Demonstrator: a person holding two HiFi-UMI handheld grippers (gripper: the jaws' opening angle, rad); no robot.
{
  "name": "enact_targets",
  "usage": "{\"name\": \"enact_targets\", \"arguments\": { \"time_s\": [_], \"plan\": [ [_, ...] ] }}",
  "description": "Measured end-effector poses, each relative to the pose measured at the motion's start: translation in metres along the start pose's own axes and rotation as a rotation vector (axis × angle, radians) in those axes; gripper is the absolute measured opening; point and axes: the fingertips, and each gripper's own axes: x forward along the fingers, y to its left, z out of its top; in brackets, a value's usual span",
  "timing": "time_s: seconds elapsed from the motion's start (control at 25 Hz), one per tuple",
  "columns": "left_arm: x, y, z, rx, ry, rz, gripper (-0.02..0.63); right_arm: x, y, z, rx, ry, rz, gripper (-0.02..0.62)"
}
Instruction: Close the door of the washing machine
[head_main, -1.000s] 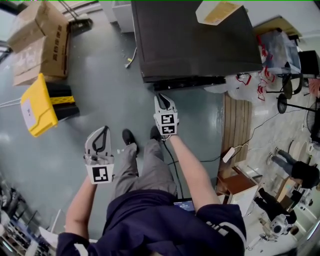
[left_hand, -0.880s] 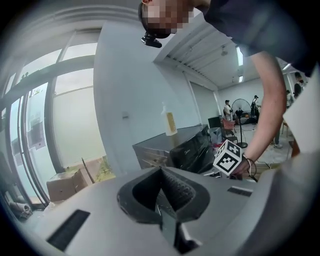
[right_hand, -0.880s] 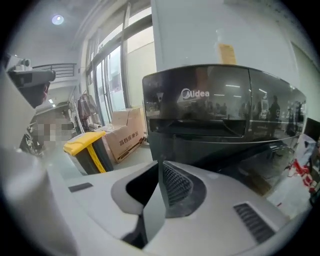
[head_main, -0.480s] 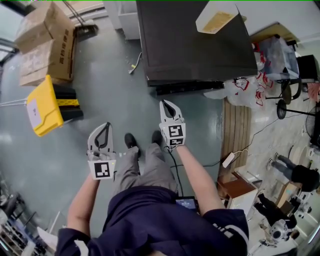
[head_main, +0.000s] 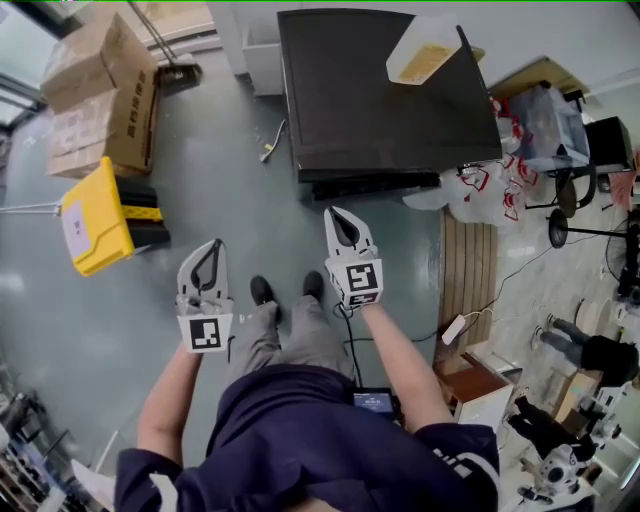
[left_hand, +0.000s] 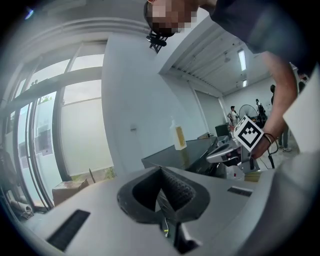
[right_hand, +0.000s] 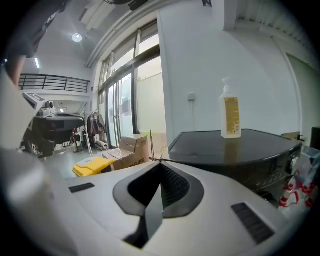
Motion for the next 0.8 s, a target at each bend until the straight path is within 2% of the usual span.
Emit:
{"name": "enact_targets", "arguments": {
  "time_s": [0.04, 0.12, 0.16, 0.28, 0.32, 0.52, 0.8],
  "plan": [
    [-0.001, 0.001, 0.004, 0.042, 0.003, -0.011, 0.023, -0.004, 0.001, 0.009, -0.002, -0.012, 0.000, 0.020],
    [-0.004, 0.003, 0.010, 0.191, 0.032, -0.057, 0.023, -0.012, 0.003, 0.028, -0.010, -0.044, 0.000, 0.020],
    [-0.005, 0.005, 0.014, 0.196, 0.031, -0.054, 0.025, -0.015, 0.004, 0.037, -0.017, -0.066, 0.001, 0.020],
    [-0.010, 0.014, 0.032, -0.022, -0.046, 0.034, 0.023, -0.029, 0.005, 0.063, -0.035, -0.126, -0.002, 0.020],
    [-0.012, 0.016, 0.039, -0.048, -0.064, 0.047, 0.024, -0.034, 0.004, 0.072, -0.038, -0.137, -0.005, 0.020],
    [-0.021, 0.025, 0.062, -0.042, -0.081, 0.063, 0.024, -0.057, 0.004, 0.113, -0.058, -0.188, -0.017, 0.020],
    [-0.029, 0.027, 0.094, -0.035, -0.144, 0.090, 0.023, -0.086, -0.006, 0.147, -0.054, -0.231, -0.036, 0.020]
  ]
}}
